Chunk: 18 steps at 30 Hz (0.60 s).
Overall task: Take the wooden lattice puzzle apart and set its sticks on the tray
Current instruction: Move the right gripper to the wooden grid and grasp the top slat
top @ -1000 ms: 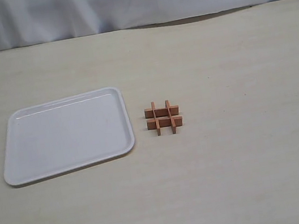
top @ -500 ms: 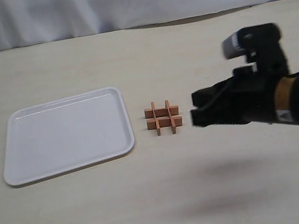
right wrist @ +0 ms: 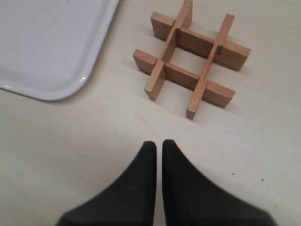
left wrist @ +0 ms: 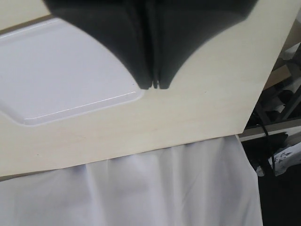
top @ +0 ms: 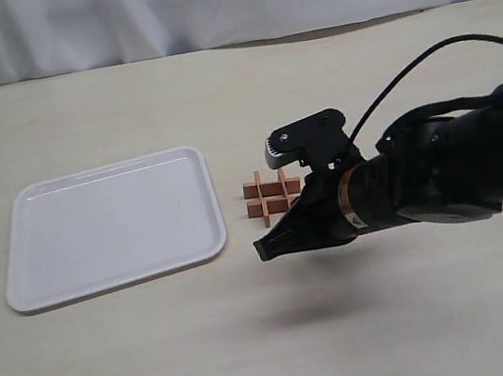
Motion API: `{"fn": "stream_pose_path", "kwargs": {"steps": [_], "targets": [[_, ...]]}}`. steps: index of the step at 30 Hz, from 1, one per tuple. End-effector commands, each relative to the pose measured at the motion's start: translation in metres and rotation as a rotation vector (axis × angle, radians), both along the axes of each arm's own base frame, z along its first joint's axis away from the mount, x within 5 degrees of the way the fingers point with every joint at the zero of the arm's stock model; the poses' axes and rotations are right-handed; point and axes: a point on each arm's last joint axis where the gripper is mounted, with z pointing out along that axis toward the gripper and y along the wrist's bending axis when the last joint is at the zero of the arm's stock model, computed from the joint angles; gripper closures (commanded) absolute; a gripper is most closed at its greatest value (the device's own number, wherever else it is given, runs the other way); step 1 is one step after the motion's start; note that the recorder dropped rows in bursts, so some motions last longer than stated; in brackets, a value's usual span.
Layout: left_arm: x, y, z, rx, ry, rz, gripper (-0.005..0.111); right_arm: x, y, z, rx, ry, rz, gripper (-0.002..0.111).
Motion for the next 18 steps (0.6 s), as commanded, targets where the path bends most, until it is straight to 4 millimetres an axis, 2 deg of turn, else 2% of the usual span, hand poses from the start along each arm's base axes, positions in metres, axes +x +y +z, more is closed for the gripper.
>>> {"fn": "stream_pose_path", "kwargs": {"steps": [1, 5, 7, 18], "targets": [[0.000, 0.001, 0.000, 0.002, -0.009, 0.011, 0.107, 0.006, 0.001, 0.000, -0.011, 0.009, -0.025, 0.093], [0.000, 0.001, 0.000, 0.002, -0.009, 0.011, 0.107, 0.012, 0.003, -0.002, -0.015, 0.008, -0.028, 0.074], [0.000, 0.001, 0.000, 0.002, -0.009, 0.011, 0.107, 0.016, 0.004, -0.004, -0.018, 0.014, -0.029, 0.068], [0.000, 0.001, 0.000, 0.002, -0.009, 0.011, 0.107, 0.034, 0.007, -0.025, -0.069, 0.071, -0.067, 0.069]]}}
